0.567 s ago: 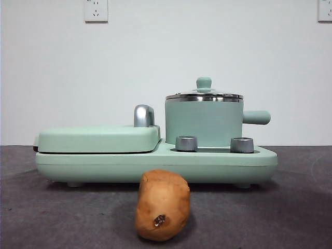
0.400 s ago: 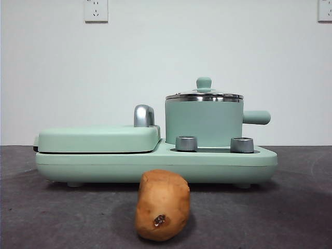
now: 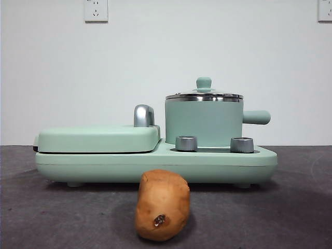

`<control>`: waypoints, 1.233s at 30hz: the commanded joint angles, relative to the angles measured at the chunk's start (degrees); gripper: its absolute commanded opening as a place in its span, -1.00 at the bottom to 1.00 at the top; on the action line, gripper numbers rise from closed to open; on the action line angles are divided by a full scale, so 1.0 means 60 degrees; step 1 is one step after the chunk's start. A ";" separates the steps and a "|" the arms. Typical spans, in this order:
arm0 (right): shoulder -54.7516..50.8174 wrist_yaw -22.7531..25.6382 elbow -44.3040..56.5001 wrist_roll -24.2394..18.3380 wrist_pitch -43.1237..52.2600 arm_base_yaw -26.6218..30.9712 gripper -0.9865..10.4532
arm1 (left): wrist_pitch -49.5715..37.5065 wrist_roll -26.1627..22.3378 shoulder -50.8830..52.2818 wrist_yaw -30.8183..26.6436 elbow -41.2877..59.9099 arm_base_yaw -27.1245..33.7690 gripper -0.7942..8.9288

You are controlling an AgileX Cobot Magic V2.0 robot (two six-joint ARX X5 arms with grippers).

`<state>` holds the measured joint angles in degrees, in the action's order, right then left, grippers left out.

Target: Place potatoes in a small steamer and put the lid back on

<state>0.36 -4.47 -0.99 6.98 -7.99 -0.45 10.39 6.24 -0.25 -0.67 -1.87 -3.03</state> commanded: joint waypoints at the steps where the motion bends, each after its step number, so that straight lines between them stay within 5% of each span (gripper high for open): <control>1: -0.0022 -0.0310 -0.0153 0.1169 0.0036 -0.0029 -0.80 | -0.0299 0.1264 0.0011 0.0055 0.0171 -0.0015 -0.82; 8: 0.0299 -0.0874 -0.1774 0.2488 -0.0761 -0.0033 -0.80 | -0.0291 0.2663 -0.0332 0.1366 -0.0729 -0.0113 -0.82; 12: 0.0976 -0.1384 -0.3104 0.2535 -0.1621 -0.0033 -0.80 | 0.0266 0.2758 -0.0984 0.1555 -0.1807 -0.0313 -0.82; 23: 0.3697 -0.4175 -0.6739 0.1781 -0.4127 -0.0033 -0.80 | 0.1872 0.2419 -0.3978 0.3814 -0.5632 -0.0729 -0.82; 29: 0.4951 -0.5566 -0.8200 0.1027 -0.5184 -0.0033 -0.80 | 0.2805 0.1577 -0.5734 0.5242 -0.7490 -0.0933 -0.82; 37: 0.5548 -0.6007 -0.8805 0.0714 -0.5322 -0.0033 -0.80 | 0.3395 0.1129 -0.7584 0.6910 -0.8779 -0.1308 -0.82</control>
<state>33.19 -40.34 -52.88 12.29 -40.27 -0.49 31.05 14.41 -44.88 39.86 -53.19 -10.50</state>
